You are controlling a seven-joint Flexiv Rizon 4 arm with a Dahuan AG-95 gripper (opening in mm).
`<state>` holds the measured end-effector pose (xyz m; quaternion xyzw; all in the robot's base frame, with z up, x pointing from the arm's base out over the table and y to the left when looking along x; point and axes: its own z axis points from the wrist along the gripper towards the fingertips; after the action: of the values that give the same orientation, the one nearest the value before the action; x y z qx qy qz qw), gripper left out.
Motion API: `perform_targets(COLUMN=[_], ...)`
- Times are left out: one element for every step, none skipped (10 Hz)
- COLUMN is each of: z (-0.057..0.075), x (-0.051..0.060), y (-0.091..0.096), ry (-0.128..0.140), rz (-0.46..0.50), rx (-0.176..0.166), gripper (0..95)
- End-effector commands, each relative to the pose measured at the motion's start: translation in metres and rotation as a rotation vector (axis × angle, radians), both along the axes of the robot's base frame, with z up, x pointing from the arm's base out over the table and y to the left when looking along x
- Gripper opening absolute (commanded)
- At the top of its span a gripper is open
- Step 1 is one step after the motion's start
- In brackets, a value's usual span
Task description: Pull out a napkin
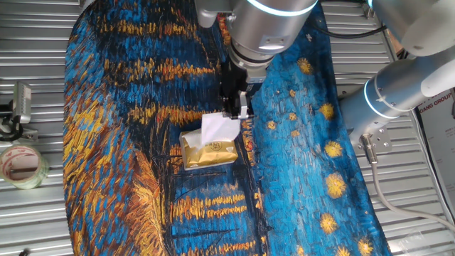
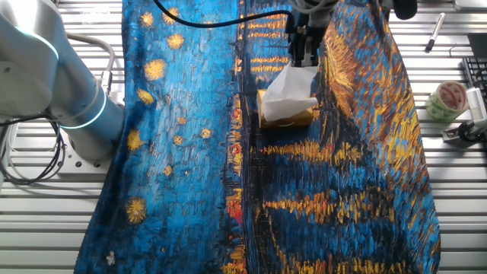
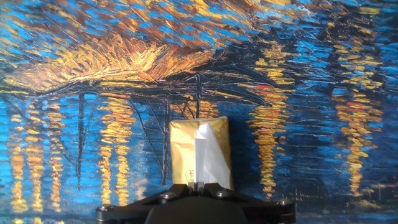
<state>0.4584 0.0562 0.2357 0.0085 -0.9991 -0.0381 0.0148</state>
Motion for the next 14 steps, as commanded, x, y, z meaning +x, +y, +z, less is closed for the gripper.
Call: perform_targets(z=[-0.0008,-0.0001,0.0005,0.0006,0.0006,0.0006,0.0006,0.0006,0.0006,0.0005,0.0005,0.0005,0.0003,0.0002], x=[0.0007,0.0001,-0.0005,-0.0005,-0.0005,-0.0005,-0.0005,-0.0005,-0.0004,-0.0004,-0.0004,-0.0004,-0.0002,-0.0001], y=[-0.0001,-0.0004,-0.0008,-0.0008,-0.0007,-0.0007,-0.0007,-0.0007,-0.0007,-0.0006,-0.0006,-0.0006,-0.0004,-0.0003], ry=[0.001,0.001,0.001,0.002,0.001,0.001,0.002,0.002,0.0,-0.003,-0.007,-0.009,-0.013,-0.014], rz=[0.001,0.002,0.002,0.003,0.003,0.002,0.002,0.001,0.001,0.001,0.001,0.001,-0.004,-0.006], rx=[0.002,0.002,0.004,0.003,0.005,0.003,0.002,0.0,-0.004,-0.011,-0.026,-0.033,-0.036,-0.036], gripper=[0.0,0.0,0.0,0.0,0.0,0.0,0.0,0.0,0.0,0.0,0.0,0.0,0.0,0.0])
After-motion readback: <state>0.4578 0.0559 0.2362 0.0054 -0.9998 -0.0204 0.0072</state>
